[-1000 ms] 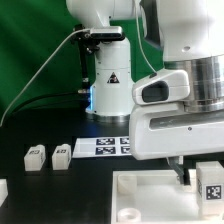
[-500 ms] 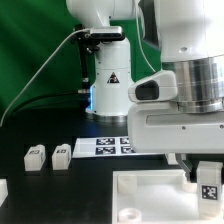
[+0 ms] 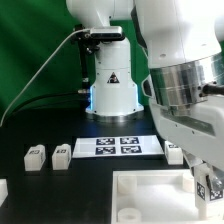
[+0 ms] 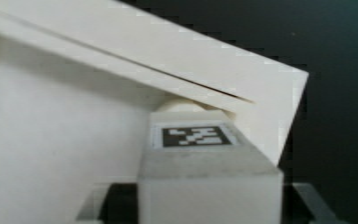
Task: Assemble one leg
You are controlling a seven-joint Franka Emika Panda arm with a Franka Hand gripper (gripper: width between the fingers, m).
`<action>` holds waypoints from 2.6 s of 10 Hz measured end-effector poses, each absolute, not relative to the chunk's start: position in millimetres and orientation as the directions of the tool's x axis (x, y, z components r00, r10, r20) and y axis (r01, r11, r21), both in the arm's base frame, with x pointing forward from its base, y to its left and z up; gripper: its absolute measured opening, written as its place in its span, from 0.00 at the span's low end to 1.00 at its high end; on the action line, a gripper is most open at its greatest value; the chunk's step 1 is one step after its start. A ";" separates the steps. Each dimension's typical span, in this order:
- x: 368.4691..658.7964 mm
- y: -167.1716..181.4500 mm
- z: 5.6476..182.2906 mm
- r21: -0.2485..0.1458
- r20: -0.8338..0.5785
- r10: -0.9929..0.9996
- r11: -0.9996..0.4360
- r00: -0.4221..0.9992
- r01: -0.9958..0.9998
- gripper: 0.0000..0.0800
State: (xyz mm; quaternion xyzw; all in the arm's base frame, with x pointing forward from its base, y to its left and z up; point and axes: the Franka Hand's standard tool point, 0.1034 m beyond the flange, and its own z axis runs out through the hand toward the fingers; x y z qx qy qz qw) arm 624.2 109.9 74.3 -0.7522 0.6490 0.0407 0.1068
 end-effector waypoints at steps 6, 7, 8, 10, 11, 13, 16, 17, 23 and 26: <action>620.0 120.2 73.4 -0.096 -0.196 -0.956 -0.205 0.220 -0.974 0.77; 621.7 120.4 76.7 -0.115 -0.175 -0.907 -0.368 0.384 -0.923 0.77; 623.9 120.4 79.2 -0.139 -0.137 -0.814 -0.549 0.565 -0.824 0.80; 623.3 118.5 77.7 -0.155 -0.110 -0.716 -0.673 0.690 -0.723 0.81; 623.3 118.1 77.5 -0.163 -0.093 -0.646 -0.741 0.758 -0.652 0.81; 622.1 115.6 77.0 -0.136 -0.040 -0.385 -0.912 0.922 -0.387 0.81; 624.5 113.0 77.9 -0.133 -0.004 -0.178 -0.975 0.984 -0.177 0.81; 624.5 113.4 77.9 -0.134 -0.010 -0.217 -0.967 0.976 -0.217 0.70; 624.5 111.7 77.8 -0.116 -0.091 -0.713 -0.686 0.695 -0.719 0.37; 623.6 118.0 75.4 -0.070 -0.184 -0.975 -0.113 0.124 -0.991 0.37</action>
Offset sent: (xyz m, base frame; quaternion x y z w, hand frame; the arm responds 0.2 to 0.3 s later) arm 0.0000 0.0000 0.0000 0.0000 0.0000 0.0000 1.0000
